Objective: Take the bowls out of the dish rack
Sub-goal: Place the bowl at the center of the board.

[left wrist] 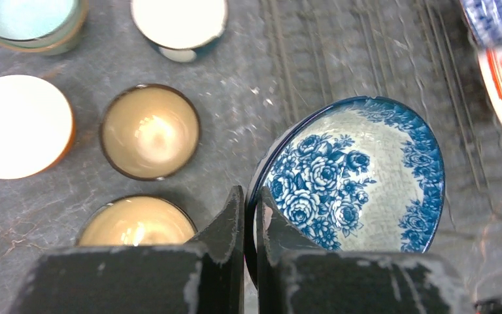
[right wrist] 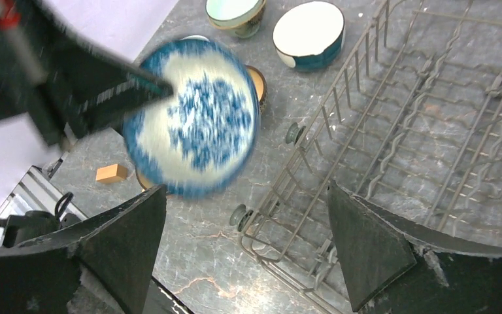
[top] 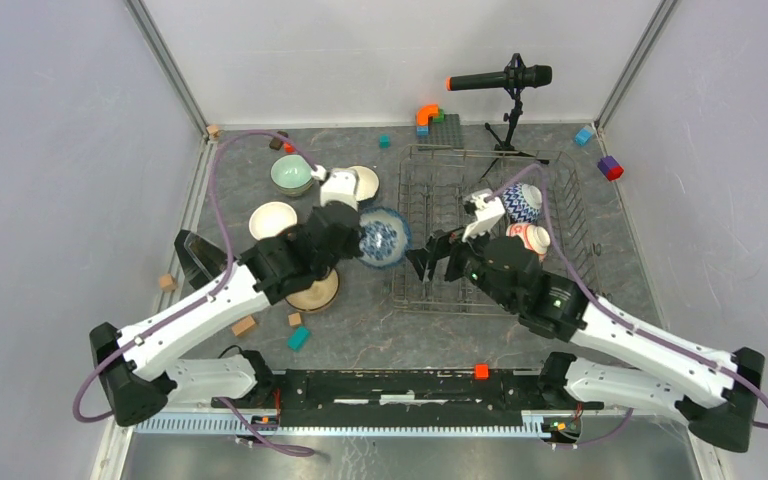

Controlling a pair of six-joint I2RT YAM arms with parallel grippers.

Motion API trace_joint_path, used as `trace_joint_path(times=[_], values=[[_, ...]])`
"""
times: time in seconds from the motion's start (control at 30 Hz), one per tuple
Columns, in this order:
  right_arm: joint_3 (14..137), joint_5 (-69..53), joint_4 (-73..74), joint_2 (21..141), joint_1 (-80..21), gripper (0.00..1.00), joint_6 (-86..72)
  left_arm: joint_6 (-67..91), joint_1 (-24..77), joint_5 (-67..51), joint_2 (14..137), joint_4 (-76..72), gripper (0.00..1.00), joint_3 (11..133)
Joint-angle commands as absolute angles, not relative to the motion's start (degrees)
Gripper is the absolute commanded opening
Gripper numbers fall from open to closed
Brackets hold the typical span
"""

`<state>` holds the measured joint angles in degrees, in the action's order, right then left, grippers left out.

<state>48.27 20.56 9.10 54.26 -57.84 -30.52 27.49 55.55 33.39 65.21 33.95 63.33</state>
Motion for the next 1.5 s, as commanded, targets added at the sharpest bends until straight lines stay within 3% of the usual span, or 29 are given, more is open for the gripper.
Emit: trace_joint_path(times=[0.0,0.13,0.47,0.8,1.1,1.47], values=[[43.2,19.8,6.3,46.8,-57.7,0.96,-23.8,29.3,43.2,27.0,65.2,28.5,0.02,67.9],[35.9,19.0,4.4,41.7,-57.6,0.95,-21.3,33.6,31.4,22.7,65.8,27.8,0.02,68.3],[21.6,17.2,-1.7,32.9,-57.6,0.94,-21.5,44.4,10.0,27.3,73.1,24.9,0.02,69.1],[16.4,15.9,-3.1,25.0,-57.7,0.93,-19.5,47.2,2.5,33.6,83.4,28.0,0.02,79.2],[14.9,16.2,-4.2,24.1,-57.7,0.93,-18.0,46.8,3.9,28.3,65.4,32.1,0.02,66.1],[16.0,15.0,-4.4,27.7,-57.6,0.93,-17.8,52.0,4.0,24.1,46.4,49.6,0.02,50.6]])
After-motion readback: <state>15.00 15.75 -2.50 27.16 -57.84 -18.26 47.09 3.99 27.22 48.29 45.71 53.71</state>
